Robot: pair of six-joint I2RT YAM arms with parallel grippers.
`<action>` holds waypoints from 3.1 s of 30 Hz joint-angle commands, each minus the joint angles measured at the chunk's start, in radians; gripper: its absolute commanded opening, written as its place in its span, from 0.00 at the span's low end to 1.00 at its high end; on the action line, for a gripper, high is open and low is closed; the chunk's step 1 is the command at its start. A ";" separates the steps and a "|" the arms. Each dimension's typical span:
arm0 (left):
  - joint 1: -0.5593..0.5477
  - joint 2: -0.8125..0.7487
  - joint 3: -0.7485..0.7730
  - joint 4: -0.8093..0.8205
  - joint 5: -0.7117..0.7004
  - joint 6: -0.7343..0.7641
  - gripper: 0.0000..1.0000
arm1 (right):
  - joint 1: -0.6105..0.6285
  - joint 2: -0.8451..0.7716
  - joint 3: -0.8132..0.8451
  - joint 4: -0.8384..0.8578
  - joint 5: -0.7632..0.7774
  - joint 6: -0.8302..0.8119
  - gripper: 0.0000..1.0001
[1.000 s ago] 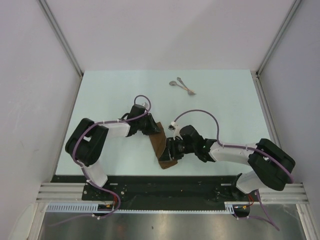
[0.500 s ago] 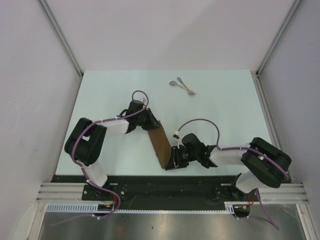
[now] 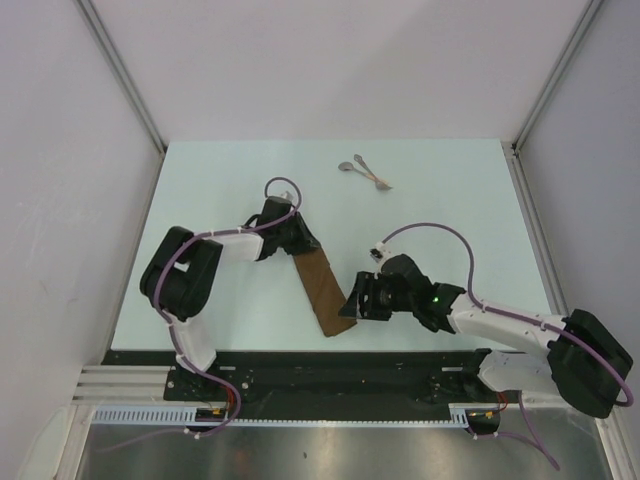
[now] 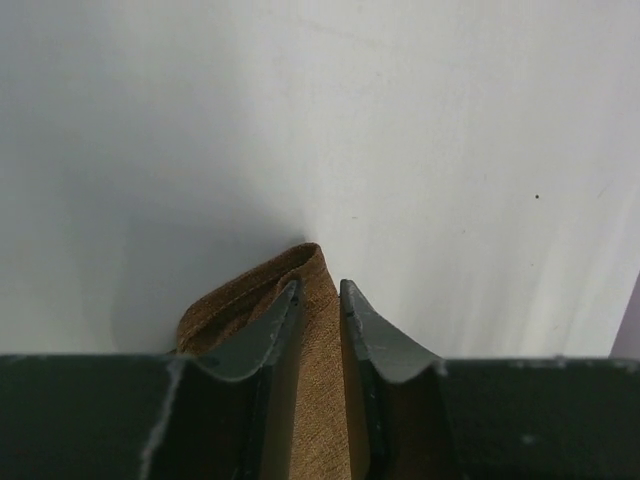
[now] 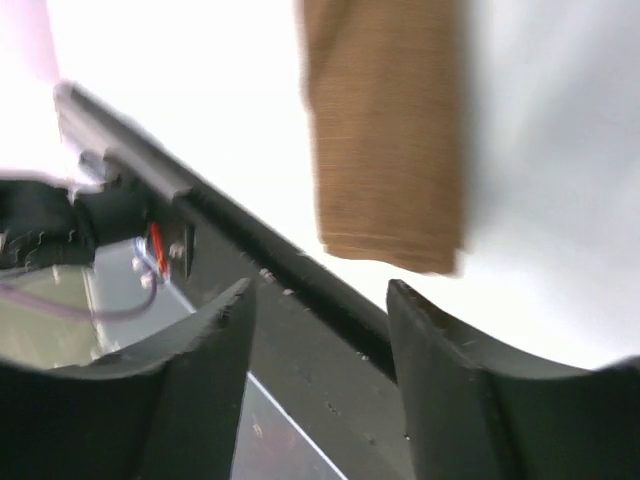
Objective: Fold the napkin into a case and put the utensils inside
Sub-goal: Turn over the smaller rectangle-folded napkin at the center of the board, then move the smaller rectangle folded napkin to the center of the board, then pick up the fork from the corner of the board.
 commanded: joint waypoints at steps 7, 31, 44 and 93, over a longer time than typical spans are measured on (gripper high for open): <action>-0.001 -0.356 -0.035 -0.134 -0.193 0.049 0.34 | -0.016 -0.053 -0.202 0.130 0.084 0.227 0.66; -0.009 -0.996 -0.174 -0.479 -0.217 0.213 0.39 | -0.226 0.390 0.076 0.172 0.060 -0.269 0.46; 0.004 -0.989 -0.128 -0.490 -0.084 0.235 0.40 | -0.275 0.706 0.525 0.080 -0.253 -0.444 0.63; 0.019 -1.083 -0.025 -0.555 -0.067 0.295 0.46 | -0.131 1.215 1.550 -0.164 -0.455 -0.373 0.66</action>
